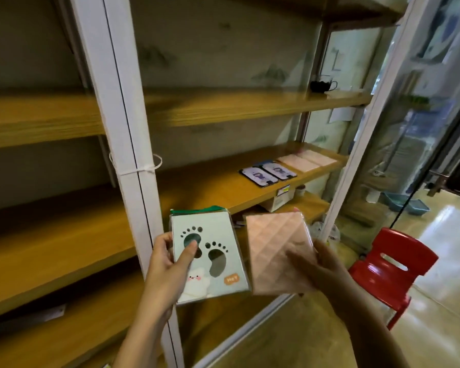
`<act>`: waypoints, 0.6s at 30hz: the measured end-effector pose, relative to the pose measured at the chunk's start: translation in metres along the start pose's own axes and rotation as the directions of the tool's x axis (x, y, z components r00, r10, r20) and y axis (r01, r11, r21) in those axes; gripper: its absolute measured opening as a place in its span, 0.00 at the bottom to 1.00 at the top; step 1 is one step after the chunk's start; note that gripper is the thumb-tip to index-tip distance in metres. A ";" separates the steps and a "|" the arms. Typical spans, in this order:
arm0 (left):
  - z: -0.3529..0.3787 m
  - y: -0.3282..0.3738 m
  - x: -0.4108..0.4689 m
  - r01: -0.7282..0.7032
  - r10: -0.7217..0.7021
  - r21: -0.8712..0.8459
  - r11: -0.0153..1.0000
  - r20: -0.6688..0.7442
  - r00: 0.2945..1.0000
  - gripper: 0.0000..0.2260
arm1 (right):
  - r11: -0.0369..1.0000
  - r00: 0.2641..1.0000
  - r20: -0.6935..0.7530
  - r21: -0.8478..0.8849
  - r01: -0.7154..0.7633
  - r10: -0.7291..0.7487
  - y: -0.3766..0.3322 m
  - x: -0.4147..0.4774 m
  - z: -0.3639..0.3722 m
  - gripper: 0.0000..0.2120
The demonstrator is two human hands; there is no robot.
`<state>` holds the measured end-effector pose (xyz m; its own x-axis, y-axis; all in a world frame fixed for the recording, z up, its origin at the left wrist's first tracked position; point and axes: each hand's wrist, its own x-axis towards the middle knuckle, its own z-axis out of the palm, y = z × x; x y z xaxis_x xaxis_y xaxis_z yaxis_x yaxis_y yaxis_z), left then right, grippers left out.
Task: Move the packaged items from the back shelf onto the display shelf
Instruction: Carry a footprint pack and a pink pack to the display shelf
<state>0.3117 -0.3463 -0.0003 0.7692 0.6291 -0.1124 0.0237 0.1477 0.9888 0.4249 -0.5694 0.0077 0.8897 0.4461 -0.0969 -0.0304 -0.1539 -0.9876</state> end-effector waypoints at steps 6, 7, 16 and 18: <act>0.021 0.003 0.024 -0.003 0.002 -0.014 1.000 -0.085 0.996 0.12 | 1.000 0.996 0.090 0.024 0.011 -0.013 0.004 0.050 -0.018 0.11; 0.024 0.002 0.030 -0.002 0.000 -0.018 1.000 -0.098 0.995 0.12 | 0.999 0.996 0.093 0.034 -0.002 -0.001 0.008 0.059 -0.019 0.12; 0.063 -0.007 0.130 0.053 -0.051 0.000 0.999 -0.238 0.970 0.17 | 0.998 0.996 0.083 0.035 -0.044 0.041 0.014 0.160 -0.046 0.15; 0.075 -0.002 0.160 0.069 -0.061 0.022 0.997 -0.263 0.963 0.15 | 1.000 0.994 0.102 -0.010 -0.026 0.027 0.004 0.189 -0.055 0.17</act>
<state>0.4827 -0.3036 -0.0132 0.5716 0.7971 -0.1946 0.0907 0.1743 0.9805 0.6183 -0.5337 -0.0077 0.8377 0.5291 -0.1352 -0.0486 -0.1744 -0.9835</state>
